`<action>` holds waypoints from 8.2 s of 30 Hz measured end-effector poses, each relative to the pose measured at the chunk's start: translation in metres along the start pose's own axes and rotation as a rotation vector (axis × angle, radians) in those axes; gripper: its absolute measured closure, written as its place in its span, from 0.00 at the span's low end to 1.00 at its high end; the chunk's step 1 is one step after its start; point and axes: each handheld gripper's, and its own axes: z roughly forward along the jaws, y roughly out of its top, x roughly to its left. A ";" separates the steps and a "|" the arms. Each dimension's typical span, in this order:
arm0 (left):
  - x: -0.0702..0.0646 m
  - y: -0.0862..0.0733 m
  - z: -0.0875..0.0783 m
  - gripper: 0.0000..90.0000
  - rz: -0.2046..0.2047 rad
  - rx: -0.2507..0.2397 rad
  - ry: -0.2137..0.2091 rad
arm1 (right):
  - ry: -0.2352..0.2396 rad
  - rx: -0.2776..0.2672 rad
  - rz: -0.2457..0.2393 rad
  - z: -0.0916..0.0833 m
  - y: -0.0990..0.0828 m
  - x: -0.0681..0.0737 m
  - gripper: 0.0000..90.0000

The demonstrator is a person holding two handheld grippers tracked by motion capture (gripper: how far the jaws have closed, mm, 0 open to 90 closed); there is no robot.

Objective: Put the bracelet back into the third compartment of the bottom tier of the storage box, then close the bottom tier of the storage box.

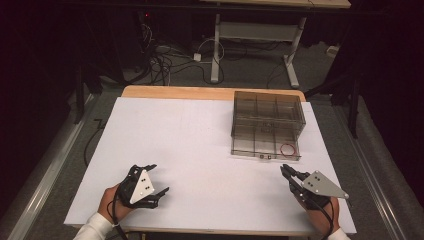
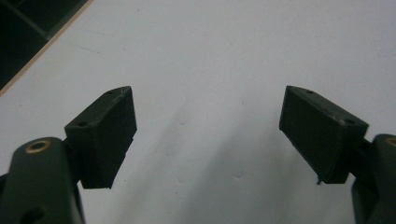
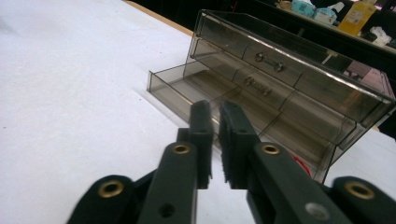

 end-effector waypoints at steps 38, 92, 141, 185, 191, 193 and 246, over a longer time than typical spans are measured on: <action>0.003 -0.004 0.000 0.20 0.006 0.013 -0.006 | 0.025 0.110 -0.079 0.016 -0.020 0.014 1.00; 0.000 -0.005 0.002 0.20 0.026 0.019 0.007 | -0.090 0.378 -0.126 0.085 -0.009 -0.020 1.00; -0.003 -0.007 0.005 0.20 0.033 0.041 -0.009 | -0.173 0.408 -0.150 0.108 -0.001 -0.035 1.00; -0.003 -0.008 0.005 0.20 0.036 0.044 -0.008 | -0.190 0.437 -0.171 0.136 0.004 -0.037 1.00; -0.003 -0.008 0.005 0.20 0.037 0.042 -0.008 | -0.191 0.439 -0.161 0.137 0.004 -0.039 1.00; -0.004 -0.008 0.005 0.20 0.037 0.042 -0.008 | -0.191 0.441 -0.160 0.138 0.004 -0.039 1.00; -0.004 -0.009 0.005 0.20 0.042 0.049 -0.009 | -0.226 0.451 -0.172 0.153 0.009 -0.039 1.00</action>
